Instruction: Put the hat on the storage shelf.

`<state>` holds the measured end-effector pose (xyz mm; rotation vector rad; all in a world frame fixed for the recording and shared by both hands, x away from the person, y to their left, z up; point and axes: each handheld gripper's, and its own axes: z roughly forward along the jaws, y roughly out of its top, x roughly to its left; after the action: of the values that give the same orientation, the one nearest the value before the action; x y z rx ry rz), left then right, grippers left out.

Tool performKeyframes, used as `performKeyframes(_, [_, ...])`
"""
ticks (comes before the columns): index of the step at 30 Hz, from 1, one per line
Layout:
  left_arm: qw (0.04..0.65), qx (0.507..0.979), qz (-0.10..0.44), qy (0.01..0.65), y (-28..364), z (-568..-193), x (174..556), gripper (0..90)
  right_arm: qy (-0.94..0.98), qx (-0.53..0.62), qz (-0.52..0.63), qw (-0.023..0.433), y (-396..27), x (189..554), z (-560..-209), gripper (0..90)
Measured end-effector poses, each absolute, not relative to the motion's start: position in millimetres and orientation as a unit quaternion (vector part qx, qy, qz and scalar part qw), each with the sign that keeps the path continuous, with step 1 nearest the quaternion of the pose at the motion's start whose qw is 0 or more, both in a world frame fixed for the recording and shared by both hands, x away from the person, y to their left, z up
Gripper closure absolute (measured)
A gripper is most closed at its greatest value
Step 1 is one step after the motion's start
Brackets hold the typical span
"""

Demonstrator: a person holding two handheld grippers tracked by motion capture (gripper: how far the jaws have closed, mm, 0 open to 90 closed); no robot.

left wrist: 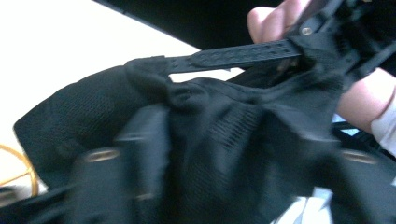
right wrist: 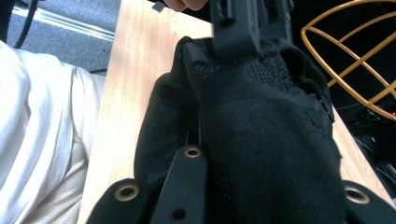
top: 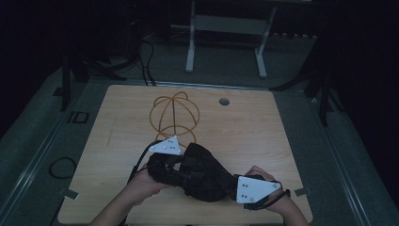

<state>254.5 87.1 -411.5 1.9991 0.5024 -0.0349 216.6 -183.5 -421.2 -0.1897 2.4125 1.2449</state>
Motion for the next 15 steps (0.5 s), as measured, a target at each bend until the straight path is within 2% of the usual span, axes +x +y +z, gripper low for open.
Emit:
performKeyframes(1, [0.514, 0.832, -0.015, 0.209, 87.1, -411.5, 254.5, 62.6, 0.867, -0.068, 0.447, 0.209, -183.5, 216.6, -421.2, 88.6])
performKeyframes(2, [0.514, 0.831, -0.008, 0.211, 87.1, -410.8, 254.3, 62.6, 0.866, -0.067, 0.448, 0.211, -183.8, 217.0, -421.1, 88.6])
performKeyframes(3, [0.513, 0.833, 0.006, 0.207, 86.1, -410.9, 252.9, 79.2, 0.867, -0.065, 0.448, 0.207, -184.8, 217.7, -420.8, 88.6])
performKeyframes(4, [0.511, 0.833, 0.003, 0.212, 85.4, -410.9, 253.3, 86.1, 0.868, -0.064, 0.448, 0.205, -185.5, 218.0, -420.5, 88.6])
performKeyframes(5, [0.509, 0.834, 0.002, 0.212, 84.1, -411.1, 253.0, 88.9, 0.867, -0.064, 0.449, 0.206, -185.8, 218.0, -420.4, 88.6])
performKeyframes(10, [0.496, 0.841, 0.022, 0.215, 75.4, -410.1, 248.1, 90.0, 0.867, -0.064, 0.450, 0.204, -188.2, 218.2, -419.9, 88.6])
performKeyframes(15, [0.511, 0.829, 0.041, 0.224, 76.3, -401.4, 245.8, 90.0, 0.869, -0.045, 0.456, 0.188, -197.5, 222.3, -421.0, 88.4])
